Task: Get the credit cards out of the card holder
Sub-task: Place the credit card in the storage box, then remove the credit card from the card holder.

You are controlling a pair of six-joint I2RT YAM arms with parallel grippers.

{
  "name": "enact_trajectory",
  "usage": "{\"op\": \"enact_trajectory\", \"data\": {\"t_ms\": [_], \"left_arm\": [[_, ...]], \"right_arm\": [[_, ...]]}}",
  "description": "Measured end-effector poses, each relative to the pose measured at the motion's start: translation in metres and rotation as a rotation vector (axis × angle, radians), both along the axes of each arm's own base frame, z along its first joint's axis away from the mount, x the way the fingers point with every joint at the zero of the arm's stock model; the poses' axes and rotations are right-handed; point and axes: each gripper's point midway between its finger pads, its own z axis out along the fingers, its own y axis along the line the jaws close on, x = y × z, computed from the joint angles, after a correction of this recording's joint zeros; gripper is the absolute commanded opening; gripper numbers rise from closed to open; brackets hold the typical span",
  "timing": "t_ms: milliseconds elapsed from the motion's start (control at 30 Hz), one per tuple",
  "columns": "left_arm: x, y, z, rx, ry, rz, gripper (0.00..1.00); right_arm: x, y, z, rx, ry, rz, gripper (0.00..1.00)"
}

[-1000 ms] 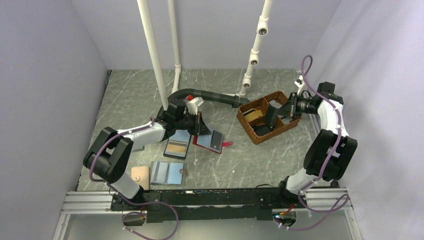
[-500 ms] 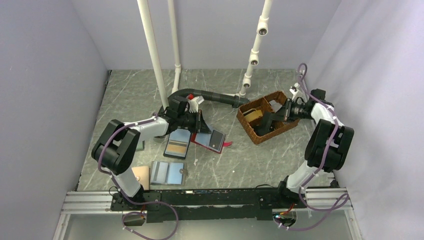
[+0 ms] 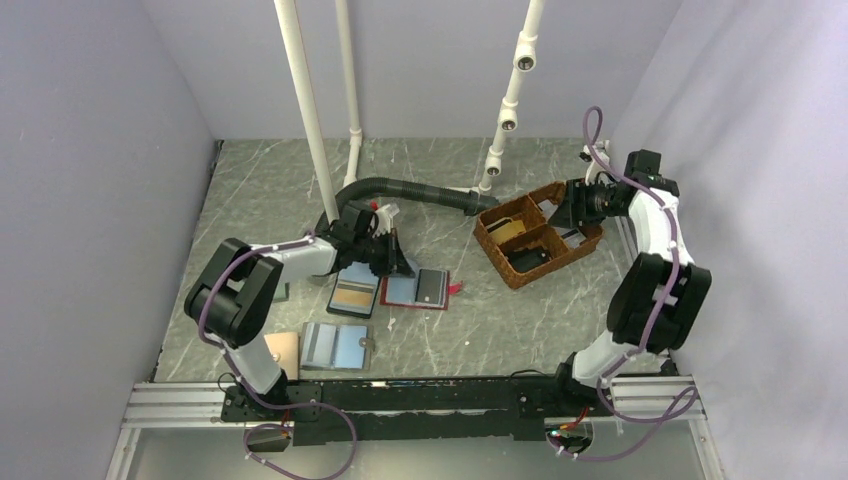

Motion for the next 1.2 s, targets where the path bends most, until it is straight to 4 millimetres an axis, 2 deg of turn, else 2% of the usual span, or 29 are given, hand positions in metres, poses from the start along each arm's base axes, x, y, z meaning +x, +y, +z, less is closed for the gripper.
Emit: {"op": "enact_trajectory", "data": {"t_ms": [100, 167, 233, 367, 433, 467, 633, 767, 867, 967, 1067, 1133, 1200], "left_arm": [[-0.013, 0.015, -0.009, 0.060, 0.053, 0.054, 0.00], [-0.022, 0.024, -0.011, 0.093, 0.078, 0.086, 0.00], [-0.030, 0.027, -0.010, 0.124, 0.093, 0.109, 0.02], [-0.046, 0.026, -0.011, 0.196, 0.102, 0.128, 0.15], [-0.056, 0.028, -0.013, 0.241, 0.115, 0.146, 0.19], [-0.060, 0.030, -0.013, 0.264, 0.118, 0.157, 0.22], [-0.071, 0.041, -0.006, 0.339, 0.101, 0.224, 0.27], [-0.072, 0.055, 0.005, 0.381, 0.079, 0.280, 0.35], [-0.071, 0.061, 0.020, 0.376, 0.048, 0.307, 0.49], [-0.069, 0.064, 0.047, 0.313, -0.005, 0.350, 0.64], [-0.068, 0.065, 0.071, 0.194, -0.067, 0.409, 0.70], [-0.072, 0.069, 0.075, 0.118, -0.087, 0.452, 0.70], [-0.077, 0.074, 0.068, 0.071, -0.091, 0.483, 0.69]], "right_arm": [[-0.018, 0.016, 0.027, -0.031, -0.088, 0.093, 0.57], [-0.039, 0.042, 0.037, -0.038, -0.132, 0.203, 0.57], [-0.067, 0.075, 0.037, -0.030, -0.151, 0.334, 0.57], [-0.129, 0.139, 0.022, 0.046, -0.111, 0.573, 0.56], [-0.151, 0.157, 0.017, 0.091, -0.072, 0.635, 0.56], [-0.156, 0.162, 0.016, 0.103, -0.062, 0.647, 0.55], [-0.159, 0.183, 0.016, 0.151, -0.056, 0.681, 0.51], [-0.161, 0.210, 0.006, 0.187, -0.021, 0.738, 0.39], [-0.162, 0.227, -0.006, 0.205, 0.044, 0.752, 0.30], [-0.154, 0.237, -0.017, 0.235, 0.110, 0.710, 0.24], [-0.149, 0.244, -0.021, 0.260, 0.149, 0.670, 0.23], [-0.150, 0.250, -0.023, 0.273, 0.159, 0.655, 0.23], [-0.154, 0.255, -0.029, 0.269, 0.180, 0.642, 0.23]]}}
